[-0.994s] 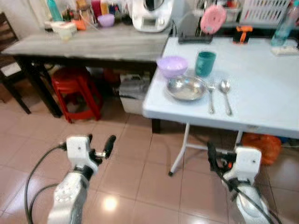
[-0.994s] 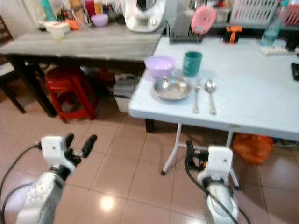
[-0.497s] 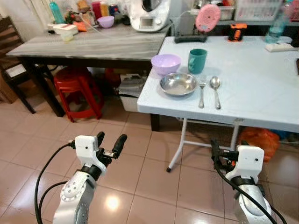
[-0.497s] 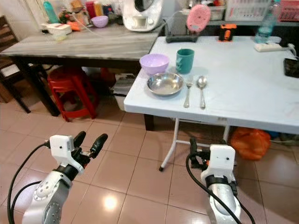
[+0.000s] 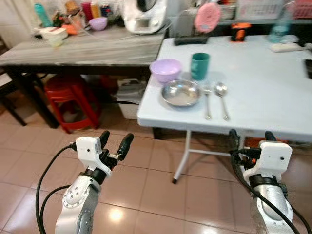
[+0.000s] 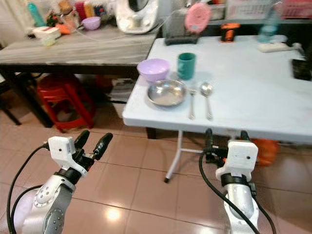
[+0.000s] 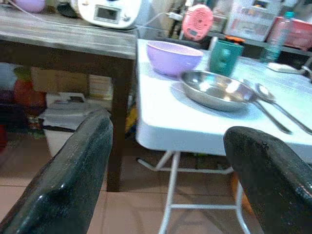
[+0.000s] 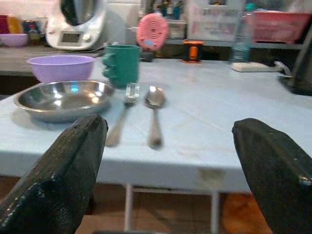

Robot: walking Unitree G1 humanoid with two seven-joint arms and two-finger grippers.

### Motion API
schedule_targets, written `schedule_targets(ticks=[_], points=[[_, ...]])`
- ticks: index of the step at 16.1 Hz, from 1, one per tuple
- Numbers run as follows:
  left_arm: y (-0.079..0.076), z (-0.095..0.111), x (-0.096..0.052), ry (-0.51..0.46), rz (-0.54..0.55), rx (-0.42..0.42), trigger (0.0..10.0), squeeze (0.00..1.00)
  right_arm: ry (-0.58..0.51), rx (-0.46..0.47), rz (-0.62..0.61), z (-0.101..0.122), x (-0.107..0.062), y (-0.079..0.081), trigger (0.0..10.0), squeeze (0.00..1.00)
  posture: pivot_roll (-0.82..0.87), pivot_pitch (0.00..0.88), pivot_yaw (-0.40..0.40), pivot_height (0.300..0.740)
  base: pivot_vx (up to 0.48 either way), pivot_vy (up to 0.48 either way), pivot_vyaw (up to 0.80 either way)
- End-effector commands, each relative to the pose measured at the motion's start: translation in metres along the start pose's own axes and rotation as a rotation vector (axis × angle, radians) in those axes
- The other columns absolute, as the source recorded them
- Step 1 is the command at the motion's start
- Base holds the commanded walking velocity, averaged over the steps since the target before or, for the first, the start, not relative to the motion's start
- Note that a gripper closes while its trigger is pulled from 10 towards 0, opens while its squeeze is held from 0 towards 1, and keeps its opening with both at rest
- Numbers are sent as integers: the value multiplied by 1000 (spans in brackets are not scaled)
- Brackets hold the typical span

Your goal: Setting the table

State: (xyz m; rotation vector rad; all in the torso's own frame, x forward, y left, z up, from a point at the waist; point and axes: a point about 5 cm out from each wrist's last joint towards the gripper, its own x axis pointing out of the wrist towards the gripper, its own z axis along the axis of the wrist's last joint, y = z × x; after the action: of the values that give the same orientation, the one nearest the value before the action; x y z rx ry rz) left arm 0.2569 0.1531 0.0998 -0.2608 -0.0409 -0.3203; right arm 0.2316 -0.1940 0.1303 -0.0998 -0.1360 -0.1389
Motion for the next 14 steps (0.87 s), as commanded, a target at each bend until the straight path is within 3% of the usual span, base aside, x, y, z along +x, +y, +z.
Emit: schedule_targets(ticks=[1, 3, 12, 14], points=[[5, 6, -1, -15, 21, 21, 10000, 0, -19, 6, 23, 6, 0, 6, 10000, 0, -65, 42, 89, 740, 465, 0, 525], [3, 5, -1, -13, 18, 17, 10000, 0, -10, 9, 23, 5, 0, 5, 10000, 0, -67, 42, 87, 740, 469, 0, 641], [0, 1, -1, 10, -2, 13, 10000, 0, 11, 19, 42, 3, 0, 9, 10000, 0, -70, 39, 86, 740, 465, 0, 0], [-1, -3, -1, 33, -2, 4, 10000, 0, 13, 15, 40, 3, 1, 9, 10000, 0, -70, 38, 82, 740, 199, 0, 0]])
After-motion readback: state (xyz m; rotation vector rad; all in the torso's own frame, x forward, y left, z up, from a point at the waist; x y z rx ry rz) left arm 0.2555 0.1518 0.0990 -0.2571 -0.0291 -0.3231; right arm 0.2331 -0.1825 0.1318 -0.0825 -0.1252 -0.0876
